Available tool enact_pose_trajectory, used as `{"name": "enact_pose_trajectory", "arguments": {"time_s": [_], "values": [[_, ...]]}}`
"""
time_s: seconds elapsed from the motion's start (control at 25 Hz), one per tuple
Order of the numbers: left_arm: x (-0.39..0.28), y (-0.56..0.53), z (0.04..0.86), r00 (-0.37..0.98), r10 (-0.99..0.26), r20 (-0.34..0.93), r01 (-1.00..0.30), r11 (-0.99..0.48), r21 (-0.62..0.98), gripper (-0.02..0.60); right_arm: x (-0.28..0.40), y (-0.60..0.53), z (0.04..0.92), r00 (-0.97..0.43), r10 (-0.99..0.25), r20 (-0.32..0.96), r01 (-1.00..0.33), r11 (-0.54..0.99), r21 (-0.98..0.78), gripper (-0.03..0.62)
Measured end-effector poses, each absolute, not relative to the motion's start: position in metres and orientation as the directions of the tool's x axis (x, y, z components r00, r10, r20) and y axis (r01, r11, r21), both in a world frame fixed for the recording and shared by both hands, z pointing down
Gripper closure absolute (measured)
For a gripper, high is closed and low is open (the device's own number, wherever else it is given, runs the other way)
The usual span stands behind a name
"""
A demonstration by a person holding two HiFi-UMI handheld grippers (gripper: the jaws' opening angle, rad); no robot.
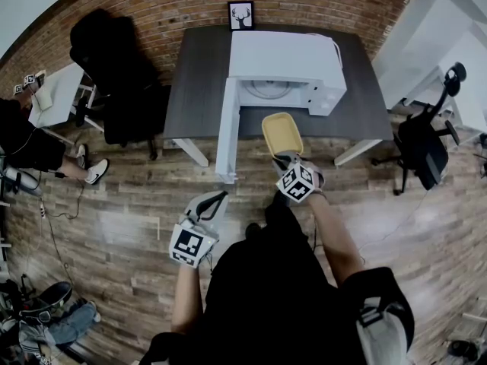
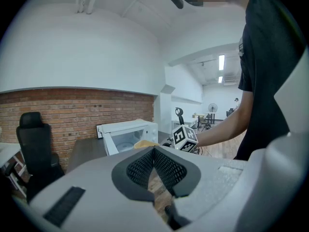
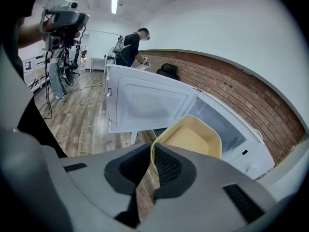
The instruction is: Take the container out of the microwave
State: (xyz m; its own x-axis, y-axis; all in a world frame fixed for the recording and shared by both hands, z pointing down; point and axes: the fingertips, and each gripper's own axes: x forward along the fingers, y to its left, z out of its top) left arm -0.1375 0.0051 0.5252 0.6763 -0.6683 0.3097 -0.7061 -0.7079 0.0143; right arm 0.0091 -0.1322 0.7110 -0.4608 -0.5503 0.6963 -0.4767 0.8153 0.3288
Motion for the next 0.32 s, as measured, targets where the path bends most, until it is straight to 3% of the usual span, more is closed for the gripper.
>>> {"name": "enact_pose_trajectory", "arguments": {"time_s": [0.32], "values": [[-0.147, -0.001, 0.524, 0.673, -0.67, 0.312, -0.708, -0.706, 0.013, 0.578, 0.006, -0.139, 0.713, -0.453, -0.548, 0.703, -0.488, 0.812, 0.319, 0.566]]}}
